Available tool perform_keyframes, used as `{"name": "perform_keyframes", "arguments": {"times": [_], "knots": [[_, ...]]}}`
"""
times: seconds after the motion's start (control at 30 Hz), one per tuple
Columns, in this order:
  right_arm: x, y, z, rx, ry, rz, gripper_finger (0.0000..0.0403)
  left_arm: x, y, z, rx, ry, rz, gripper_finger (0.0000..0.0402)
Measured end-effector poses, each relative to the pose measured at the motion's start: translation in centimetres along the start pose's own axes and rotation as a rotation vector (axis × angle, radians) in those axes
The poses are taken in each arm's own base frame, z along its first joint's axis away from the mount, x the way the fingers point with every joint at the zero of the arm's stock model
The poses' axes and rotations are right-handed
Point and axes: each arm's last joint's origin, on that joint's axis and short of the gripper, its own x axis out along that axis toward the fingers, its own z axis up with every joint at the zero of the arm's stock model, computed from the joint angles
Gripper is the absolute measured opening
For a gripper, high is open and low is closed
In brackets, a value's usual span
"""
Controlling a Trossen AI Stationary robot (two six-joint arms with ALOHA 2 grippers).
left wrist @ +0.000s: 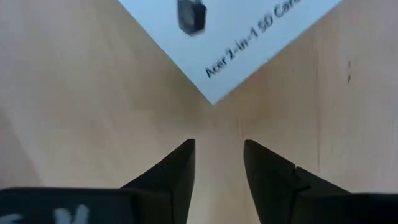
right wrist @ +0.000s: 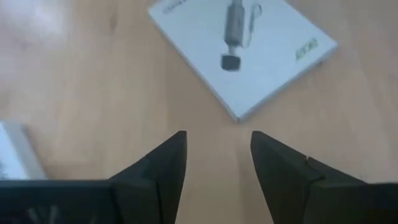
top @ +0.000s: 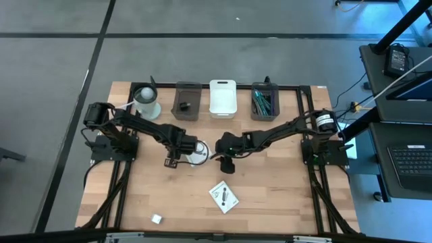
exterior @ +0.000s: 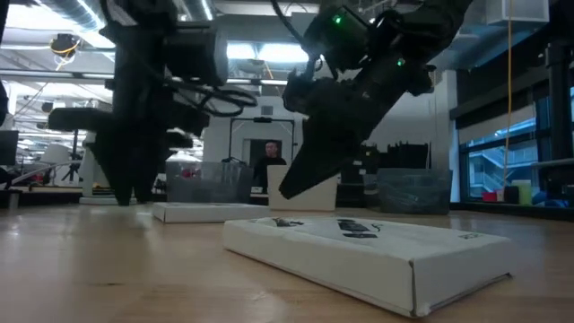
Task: Pick and place items into bin
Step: Put the top white card reader box into the white bin
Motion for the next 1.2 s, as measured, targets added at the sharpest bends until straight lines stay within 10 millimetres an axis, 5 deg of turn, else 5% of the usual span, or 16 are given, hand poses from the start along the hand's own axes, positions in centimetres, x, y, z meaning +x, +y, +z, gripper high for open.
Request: {"name": "perform_keyframes", "arguments": {"times": [0.57, 0.87, 1.2], "knots": [[3.9, -1.8, -1.1, 0.021, -0.071, -0.047, 0.0184, 1.9, 0.1, -0.5, 0.022, -0.103, 0.000, 0.0141], [5.7, -1.7, 0.7, -0.050, -0.030, -0.067, 0.0180, 1.9, 0.4, 0.0, 0.019, -0.159, 0.013, 0.0141], [5.7, -1.7, 1.1, -0.057, -0.007, -0.070, 0.0101, 1.9, 0.4, 0.0, 0.018, -0.157, -0.002, 0.0115]]}}
